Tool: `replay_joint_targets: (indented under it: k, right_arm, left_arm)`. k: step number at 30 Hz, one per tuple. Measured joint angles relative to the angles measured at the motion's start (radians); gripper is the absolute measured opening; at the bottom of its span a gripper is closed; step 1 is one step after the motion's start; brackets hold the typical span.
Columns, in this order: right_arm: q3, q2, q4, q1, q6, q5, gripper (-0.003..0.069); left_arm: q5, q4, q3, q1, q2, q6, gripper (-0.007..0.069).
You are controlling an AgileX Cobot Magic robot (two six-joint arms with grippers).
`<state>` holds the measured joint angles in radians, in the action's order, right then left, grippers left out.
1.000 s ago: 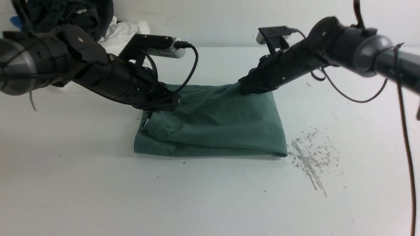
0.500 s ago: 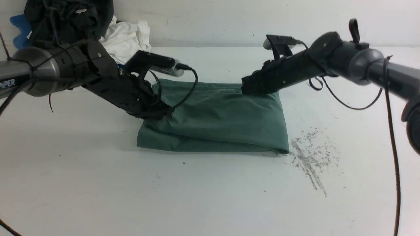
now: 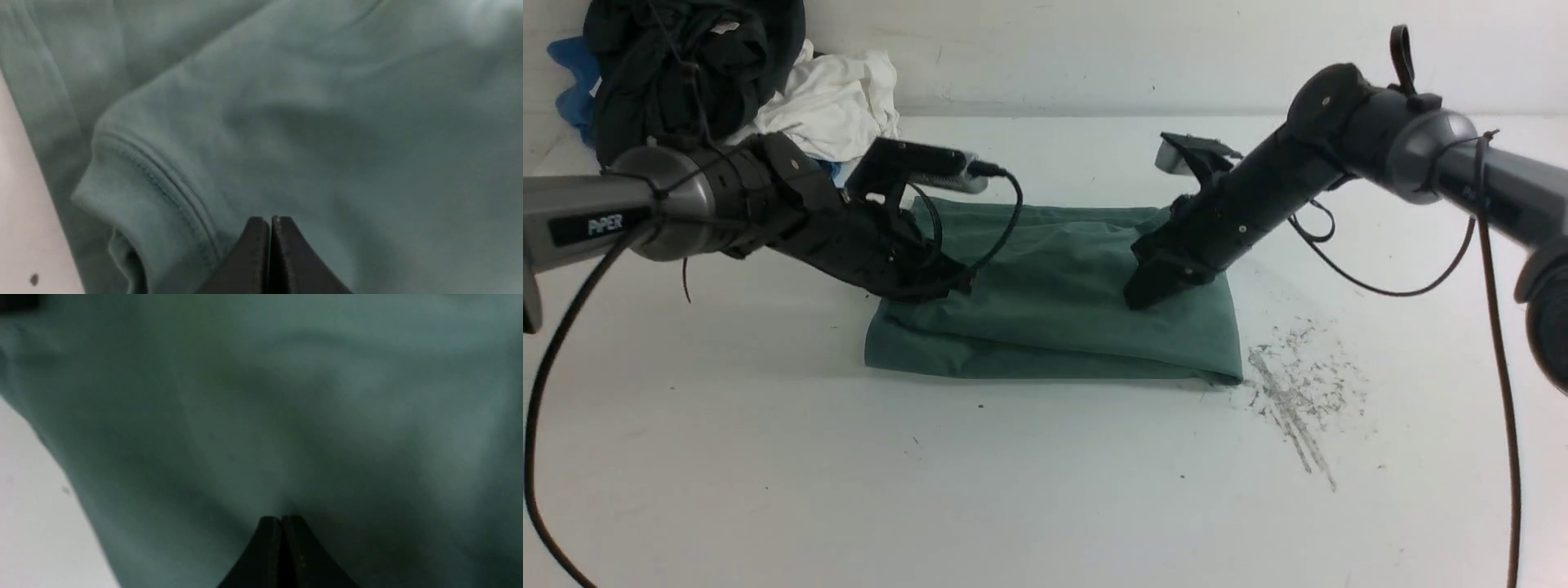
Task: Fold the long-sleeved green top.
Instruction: Use the right arm to drag the right edge of the fabric to the left and folds it over the left edge
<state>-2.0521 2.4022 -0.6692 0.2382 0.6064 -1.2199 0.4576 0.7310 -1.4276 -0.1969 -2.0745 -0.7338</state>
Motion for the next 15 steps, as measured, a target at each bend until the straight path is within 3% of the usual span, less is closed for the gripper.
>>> replay_joint_targets:
  k: [5, 9, 15]
  right_arm:
    - [0.006, -0.005, 0.094, 0.0, -0.07, 0.0, -0.0014]
    - [0.005, -0.089, 0.141, 0.0, -0.084, -0.006, -0.0014]
    - [-0.007, -0.446, 0.419, 0.0, -0.253, -0.017, -0.0014]
  left_arm:
    - [0.015, -0.002, -0.002, 0.008, 0.008, -0.004, -0.0007]
    - [0.096, -0.035, -0.019, 0.008, 0.161, -0.009, -0.0007]
    - [0.38, -0.211, -0.027, 0.012, 0.545, 0.128, -0.0007]
